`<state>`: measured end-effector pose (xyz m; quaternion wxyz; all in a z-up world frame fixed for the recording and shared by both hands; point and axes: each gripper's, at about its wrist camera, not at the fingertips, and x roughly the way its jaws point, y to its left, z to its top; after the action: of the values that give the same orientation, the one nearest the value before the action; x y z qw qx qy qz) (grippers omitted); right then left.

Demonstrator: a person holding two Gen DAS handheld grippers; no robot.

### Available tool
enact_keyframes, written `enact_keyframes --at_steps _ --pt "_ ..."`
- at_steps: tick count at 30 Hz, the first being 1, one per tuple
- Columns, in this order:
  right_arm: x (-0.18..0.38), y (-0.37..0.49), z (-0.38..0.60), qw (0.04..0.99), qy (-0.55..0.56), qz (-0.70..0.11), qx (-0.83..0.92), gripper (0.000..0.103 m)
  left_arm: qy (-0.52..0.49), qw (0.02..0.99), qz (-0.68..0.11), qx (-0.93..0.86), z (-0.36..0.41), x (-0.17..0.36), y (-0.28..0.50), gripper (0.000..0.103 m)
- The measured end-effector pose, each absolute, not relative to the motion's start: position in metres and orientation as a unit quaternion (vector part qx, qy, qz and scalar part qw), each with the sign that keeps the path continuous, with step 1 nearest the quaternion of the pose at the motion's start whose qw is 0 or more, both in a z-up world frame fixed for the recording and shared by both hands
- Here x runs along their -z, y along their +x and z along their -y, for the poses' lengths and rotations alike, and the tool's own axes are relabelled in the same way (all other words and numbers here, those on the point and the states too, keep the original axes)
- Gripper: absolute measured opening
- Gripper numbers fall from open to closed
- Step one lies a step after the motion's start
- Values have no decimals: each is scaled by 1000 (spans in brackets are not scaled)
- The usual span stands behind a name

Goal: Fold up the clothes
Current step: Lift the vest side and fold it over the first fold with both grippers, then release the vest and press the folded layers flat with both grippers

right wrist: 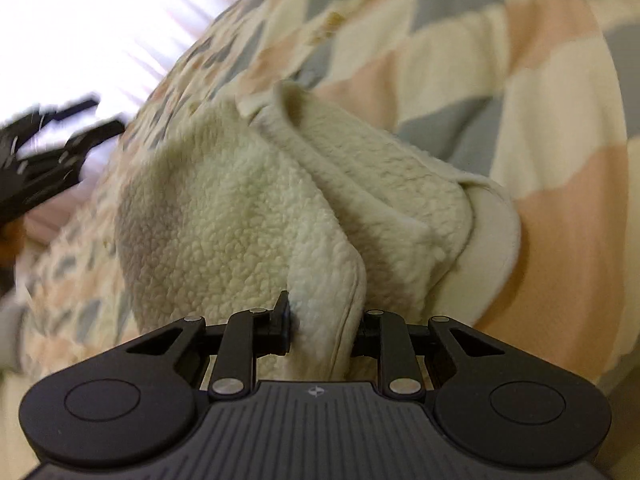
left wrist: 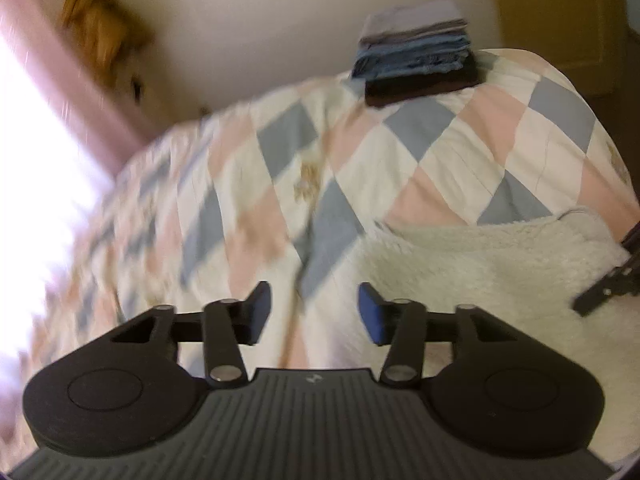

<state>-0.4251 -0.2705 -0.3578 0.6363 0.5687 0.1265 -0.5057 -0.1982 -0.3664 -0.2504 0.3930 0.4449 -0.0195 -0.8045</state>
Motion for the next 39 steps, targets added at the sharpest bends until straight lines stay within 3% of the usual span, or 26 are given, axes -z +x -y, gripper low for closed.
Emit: enact_keyframes --at_steps 2,5,12,24,27,30,31,33,39 --pt "357 -428 273 641 567 -125 501 23 450 395 -13 801 357 256 -192 19" --pt "346 -428 273 658 542 -127 507 22 452 405 -45 793 347 264 -190 13" --pt "326 -451 280 675 499 -106 532 21 441 428 -65 786 355 286 -208 14" --pt "351 -479 279 633 530 -121 552 20 464 394 -44 792 369 316 -235 14" --pt "362 -479 282 622 540 -126 553 22 451 391 -56 800 371 300 -238 14" --pt "359 -476 281 621 534 -133 559 28 419 402 -71 811 377 279 -235 14" --pt "355 -473 278 626 522 -137 563 39 417 405 -69 811 378 278 -235 14" --pt "349 -467 273 637 498 -145 571 52 423 411 -65 805 383 283 -236 14" --pt "330 -449 257 666 423 -169 591 48 406 425 -90 804 398 293 -235 14"
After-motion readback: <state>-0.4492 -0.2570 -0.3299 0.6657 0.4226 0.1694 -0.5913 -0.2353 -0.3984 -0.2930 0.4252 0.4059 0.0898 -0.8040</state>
